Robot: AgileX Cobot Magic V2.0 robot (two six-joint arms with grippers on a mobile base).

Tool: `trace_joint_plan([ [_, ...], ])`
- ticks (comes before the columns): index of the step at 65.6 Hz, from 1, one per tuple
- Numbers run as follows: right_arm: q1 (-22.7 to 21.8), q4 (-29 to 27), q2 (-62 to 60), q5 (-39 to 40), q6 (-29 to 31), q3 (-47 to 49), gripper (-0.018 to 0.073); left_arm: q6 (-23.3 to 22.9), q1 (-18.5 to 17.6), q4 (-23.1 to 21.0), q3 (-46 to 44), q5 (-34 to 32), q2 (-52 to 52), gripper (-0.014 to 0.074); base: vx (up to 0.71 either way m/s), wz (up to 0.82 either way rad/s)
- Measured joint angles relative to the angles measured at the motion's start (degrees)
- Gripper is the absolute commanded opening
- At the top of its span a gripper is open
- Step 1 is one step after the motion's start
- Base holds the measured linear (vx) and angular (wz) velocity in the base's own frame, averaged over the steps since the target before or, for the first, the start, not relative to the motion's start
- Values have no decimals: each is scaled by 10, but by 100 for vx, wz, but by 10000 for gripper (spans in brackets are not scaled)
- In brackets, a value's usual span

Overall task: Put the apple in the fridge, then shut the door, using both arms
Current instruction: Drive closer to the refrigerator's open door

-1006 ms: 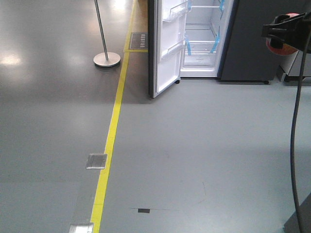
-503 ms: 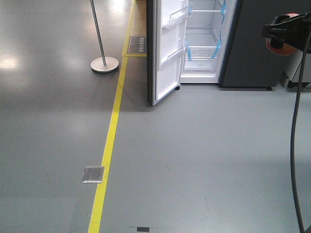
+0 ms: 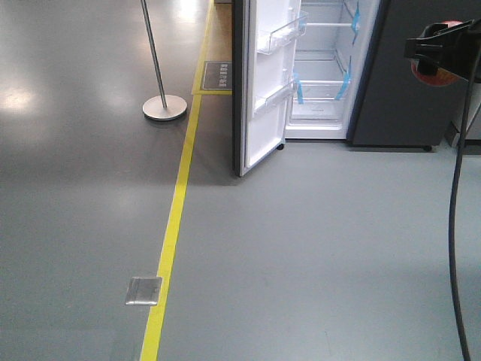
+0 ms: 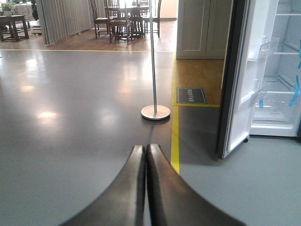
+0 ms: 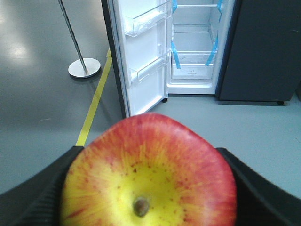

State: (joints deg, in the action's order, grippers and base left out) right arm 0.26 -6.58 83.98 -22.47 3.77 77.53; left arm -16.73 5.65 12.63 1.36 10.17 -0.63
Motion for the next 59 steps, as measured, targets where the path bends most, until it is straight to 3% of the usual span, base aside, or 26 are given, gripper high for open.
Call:
trace_joint_plan([
  [59, 0, 0, 0, 0, 0, 0, 214, 0, 0, 0, 0, 0, 0, -6, 16, -3],
])
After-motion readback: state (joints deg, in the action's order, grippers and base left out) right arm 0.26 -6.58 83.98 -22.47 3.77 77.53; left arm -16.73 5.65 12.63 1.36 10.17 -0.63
